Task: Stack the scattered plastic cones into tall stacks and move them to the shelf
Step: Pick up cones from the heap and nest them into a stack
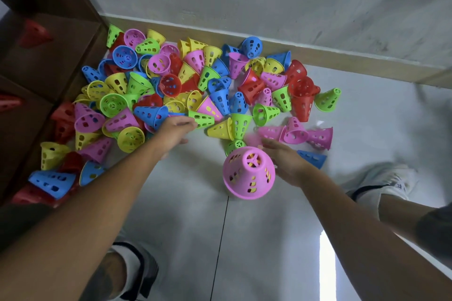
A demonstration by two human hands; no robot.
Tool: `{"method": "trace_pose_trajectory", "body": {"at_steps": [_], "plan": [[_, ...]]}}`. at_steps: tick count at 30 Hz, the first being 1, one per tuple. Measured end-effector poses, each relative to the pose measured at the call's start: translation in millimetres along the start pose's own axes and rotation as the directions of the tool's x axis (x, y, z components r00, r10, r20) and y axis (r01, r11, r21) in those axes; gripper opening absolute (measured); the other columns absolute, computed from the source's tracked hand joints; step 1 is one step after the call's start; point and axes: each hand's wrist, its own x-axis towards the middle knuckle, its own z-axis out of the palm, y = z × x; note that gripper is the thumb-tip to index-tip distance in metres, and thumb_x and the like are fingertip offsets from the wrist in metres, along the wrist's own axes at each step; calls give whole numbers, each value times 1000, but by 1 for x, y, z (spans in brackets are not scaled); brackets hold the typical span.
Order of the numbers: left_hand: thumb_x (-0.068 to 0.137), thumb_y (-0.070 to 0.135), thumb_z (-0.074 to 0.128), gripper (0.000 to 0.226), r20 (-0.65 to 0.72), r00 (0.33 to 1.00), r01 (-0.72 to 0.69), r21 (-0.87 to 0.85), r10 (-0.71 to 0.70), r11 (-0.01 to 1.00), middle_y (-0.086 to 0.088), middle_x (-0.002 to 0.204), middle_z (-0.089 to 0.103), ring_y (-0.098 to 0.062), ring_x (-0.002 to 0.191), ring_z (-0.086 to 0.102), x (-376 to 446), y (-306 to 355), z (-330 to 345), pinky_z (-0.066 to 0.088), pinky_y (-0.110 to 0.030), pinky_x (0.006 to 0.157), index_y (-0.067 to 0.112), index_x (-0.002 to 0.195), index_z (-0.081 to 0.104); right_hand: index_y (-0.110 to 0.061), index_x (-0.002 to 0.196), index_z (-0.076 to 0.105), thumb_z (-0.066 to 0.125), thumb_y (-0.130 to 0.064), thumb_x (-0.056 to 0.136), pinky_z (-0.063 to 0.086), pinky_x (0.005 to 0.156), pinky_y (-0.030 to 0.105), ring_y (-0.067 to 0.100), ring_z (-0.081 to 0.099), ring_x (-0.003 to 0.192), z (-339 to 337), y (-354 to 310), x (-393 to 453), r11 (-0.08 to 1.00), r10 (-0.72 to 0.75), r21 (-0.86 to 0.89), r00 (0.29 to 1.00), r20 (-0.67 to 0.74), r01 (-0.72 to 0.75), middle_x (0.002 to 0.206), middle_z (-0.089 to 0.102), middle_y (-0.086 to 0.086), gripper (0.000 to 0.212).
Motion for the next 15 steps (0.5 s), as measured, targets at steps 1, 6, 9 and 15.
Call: {"method": "trace_pose_trajectory", "body": {"at_steps": [1, 6, 9, 15], "plan": [[97, 16, 65, 14, -32, 999, -3, -30, 2, 1000, -3, 104, 64, -20, 101, 56, -1, 2, 0, 52, -37, 85, 16, 110, 68, -19, 150, 39, 61, -24, 99, 51, 76, 32, 27, 59, 117, 1, -1, 1, 1000, 1, 22, 1000, -12, -1, 133, 59, 8, 56], [94, 8, 69, 19, -166, 984, -79, -122, 58, 989, -10, 84, 65, -27, 82, 52, -12, 16, 0, 47, -34, 65, 0, 112, 69, -14, 142, 50, 55, -23, 102, 51, 74, 29, 24, 61, 113, 4, -10, -2, 997, -27, 64, 998, -53, 31, 129, 63, 8, 41], [91, 1, 70, 8, -163, 983, -114, -162, 87, 980, -8, 88, 70, -28, 88, 63, -22, 25, 1, 56, -28, 69, 5, 98, 68, -14, 133, 58, 56, -24, 102, 52, 85, 34, 24, 62, 114, 1, -16, -7, 991, -58, 114, 996, -72, 66, 127, 65, 7, 33], [87, -11, 67, 33, 51, 992, -87, -351, 112, 932, -15, 104, 70, -25, 90, 71, -48, 48, 8, 57, -20, 63, 9, 108, 51, -15, 121, 67, 58, -25, 100, 50, 89, 31, 26, 56, 122, -10, -32, -24, 970, -171, 146, 973, -157, 194, 130, 63, 8, 25]]}}
